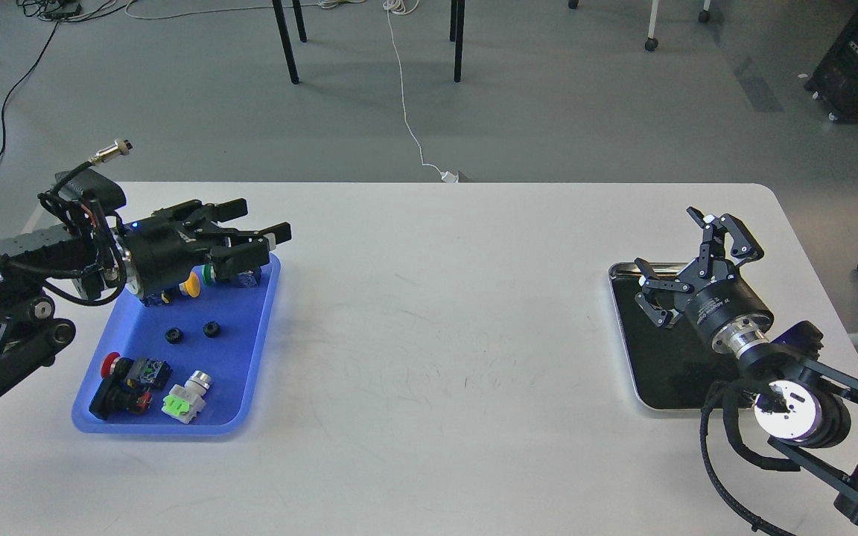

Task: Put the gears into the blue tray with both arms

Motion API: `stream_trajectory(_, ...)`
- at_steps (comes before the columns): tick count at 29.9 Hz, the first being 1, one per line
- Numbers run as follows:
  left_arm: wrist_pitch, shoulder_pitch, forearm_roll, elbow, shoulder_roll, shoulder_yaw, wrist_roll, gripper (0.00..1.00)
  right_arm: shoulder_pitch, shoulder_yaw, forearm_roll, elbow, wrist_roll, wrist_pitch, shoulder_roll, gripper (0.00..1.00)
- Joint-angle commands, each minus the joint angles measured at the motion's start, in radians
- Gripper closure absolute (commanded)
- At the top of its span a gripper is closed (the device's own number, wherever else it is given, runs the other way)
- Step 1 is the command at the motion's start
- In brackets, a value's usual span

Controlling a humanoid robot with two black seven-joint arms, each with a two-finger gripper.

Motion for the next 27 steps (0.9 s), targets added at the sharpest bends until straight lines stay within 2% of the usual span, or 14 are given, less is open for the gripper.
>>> stream_trajectory(1, 0.0, 0.045, -0.393, -0.002, -0.074, -0.033, 0.0, 0.02, 0.002, 0.005, -0.001, -0.002, 0.0, -0.001, -0.001, 0.02)
stream_trajectory(4, 0.012, 0.111, -0.593, -0.002, -0.182, -0.15, 0.0, 0.02, 0.011, 0.01, -0.002, -0.006, 0.0, -0.001, -0.004, 0.02)
stream_trajectory(6, 0.037, 0.18, -0.63, -0.002, -0.249, -0.262, 0.0, 0.02, 0.013, 0.016, -0.008, -0.014, 0.0, 0.0, -0.005, 0.02)
stream_trajectory(9, 0.038, 0.251, -0.635, -0.002, -0.337, -0.36, 0.0, 0.02, 0.016, 0.016, -0.021, -0.017, 0.0, -0.001, -0.004, 0.02)
stream_trajectory(16, 0.023, 0.346, -0.649, 0.009, -0.441, -0.507, 0.0, 0.02, 0.024, 0.0, -0.031, -0.015, 0.0, 0.0, -0.016, 0.02)
stream_trajectory(22, -0.004, 0.366, -0.65, 0.009, -0.48, -0.578, 0.0, 0.02, 0.019, 0.002, -0.113, -0.015, 0.0, 0.01, -0.016, 0.02)
stream_trajectory(27, -0.101, 0.383, -0.661, 0.009, -0.515, -0.609, 0.0, 0.02, 0.017, 0.002, -0.171, -0.015, 0.0, 0.011, -0.014, 0.01)
